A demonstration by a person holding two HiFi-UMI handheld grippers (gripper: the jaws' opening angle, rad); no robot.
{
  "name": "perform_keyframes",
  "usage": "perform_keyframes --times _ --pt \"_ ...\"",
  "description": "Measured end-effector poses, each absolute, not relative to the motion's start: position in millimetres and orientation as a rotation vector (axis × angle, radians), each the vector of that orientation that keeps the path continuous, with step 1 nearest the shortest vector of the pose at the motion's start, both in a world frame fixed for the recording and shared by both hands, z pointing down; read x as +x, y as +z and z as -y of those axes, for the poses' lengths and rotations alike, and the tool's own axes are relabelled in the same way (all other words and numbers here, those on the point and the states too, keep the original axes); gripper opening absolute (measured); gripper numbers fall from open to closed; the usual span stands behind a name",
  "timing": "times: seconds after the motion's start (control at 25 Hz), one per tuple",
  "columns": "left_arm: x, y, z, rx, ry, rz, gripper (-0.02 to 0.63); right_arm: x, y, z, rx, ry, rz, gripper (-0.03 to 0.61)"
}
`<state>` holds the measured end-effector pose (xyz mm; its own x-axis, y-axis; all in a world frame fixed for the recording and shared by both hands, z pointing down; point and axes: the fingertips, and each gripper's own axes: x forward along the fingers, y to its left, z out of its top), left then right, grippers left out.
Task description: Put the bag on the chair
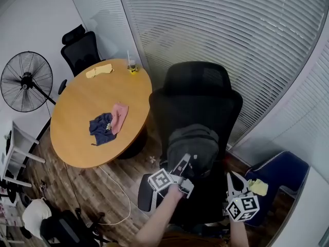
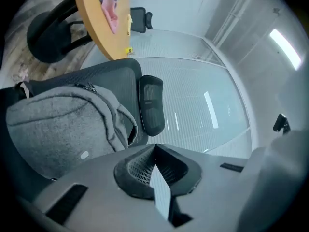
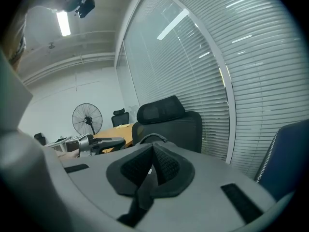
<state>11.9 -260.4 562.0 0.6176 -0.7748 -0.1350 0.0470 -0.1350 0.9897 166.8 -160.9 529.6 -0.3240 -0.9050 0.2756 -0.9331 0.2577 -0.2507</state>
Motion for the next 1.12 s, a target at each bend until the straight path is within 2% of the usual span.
perform_keyframes --times 0.2,0.32,1.12 --pt "0 563 232 1.641 -0.687 0.685 0.023 158 516 151 1.775 0.510 2.444 0.011" --pt "-7 571 221 1.780 -0.519 0.792 0.023 157 507 141 1.793 0.486 2.435 0.011" --pt "-10 452 117 2.462 -0.289 0.762 0.023 116 455 67 1.836 0.346 2.478 0.012"
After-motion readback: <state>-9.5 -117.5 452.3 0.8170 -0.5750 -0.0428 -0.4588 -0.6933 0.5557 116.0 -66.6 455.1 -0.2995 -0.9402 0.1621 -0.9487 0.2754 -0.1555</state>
